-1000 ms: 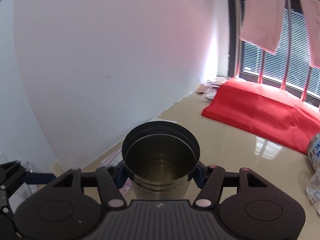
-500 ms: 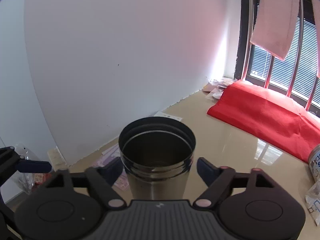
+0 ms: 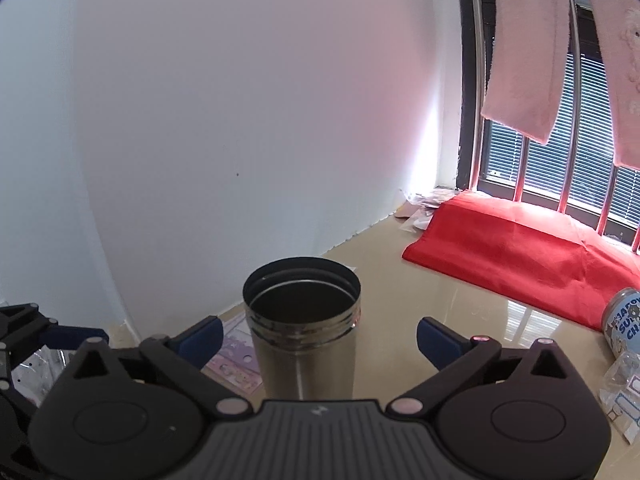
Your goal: Flip cup upright
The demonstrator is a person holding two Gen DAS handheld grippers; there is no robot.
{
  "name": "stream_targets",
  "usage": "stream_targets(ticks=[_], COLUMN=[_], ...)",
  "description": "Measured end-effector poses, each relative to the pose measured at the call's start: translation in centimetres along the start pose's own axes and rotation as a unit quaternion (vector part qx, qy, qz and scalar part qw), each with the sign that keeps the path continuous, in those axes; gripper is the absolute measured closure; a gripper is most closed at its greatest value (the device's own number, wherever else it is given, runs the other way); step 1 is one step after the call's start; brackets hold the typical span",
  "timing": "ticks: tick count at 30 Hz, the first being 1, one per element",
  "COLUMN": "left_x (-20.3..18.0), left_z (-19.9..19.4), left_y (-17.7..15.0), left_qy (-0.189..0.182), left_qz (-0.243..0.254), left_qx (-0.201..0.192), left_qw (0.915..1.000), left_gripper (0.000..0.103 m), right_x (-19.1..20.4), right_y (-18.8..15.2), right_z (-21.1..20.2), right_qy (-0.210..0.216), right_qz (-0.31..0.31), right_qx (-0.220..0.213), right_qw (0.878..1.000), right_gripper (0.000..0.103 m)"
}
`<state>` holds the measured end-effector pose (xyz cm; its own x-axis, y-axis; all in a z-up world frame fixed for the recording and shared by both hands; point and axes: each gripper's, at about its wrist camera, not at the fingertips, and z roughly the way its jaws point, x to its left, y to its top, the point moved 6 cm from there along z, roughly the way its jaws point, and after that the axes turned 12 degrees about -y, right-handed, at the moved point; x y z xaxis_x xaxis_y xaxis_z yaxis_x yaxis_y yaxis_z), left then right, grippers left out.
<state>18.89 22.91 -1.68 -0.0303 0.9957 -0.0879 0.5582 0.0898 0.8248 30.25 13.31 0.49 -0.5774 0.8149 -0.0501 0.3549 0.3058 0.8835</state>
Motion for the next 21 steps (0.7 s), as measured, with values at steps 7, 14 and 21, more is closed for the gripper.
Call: stream_targets(ticks=[7,14,21], left_x=[-1.1,-4.4,-8.7], left_z=[-2.3,-5.8,-8.6], left_y=[0.2,0.0,-2.3], left_qy=[0.014,-0.003,-0.045], left_qz=[0.011,0.029,0.041], left_qx=[-0.038,-0.091,-0.113], left_qw=[0.9991,0.9954,0.9917], left_gripper=[0.0,0.0,0.0], right_x=[-0.6,-1.7,-5.1], right_y=[-1.0,-3.0,-7.4], right_z=[-3.2,-9.7,-18.1], right_qy=[-0.013,-0.054,-0.131], right_qz=[0.008,0.027,0.082], right_qx=[-0.022,-0.06,-0.082], right_qw=[1.0,0.996,0.985], right_gripper=[0.0,0.0,0.0])
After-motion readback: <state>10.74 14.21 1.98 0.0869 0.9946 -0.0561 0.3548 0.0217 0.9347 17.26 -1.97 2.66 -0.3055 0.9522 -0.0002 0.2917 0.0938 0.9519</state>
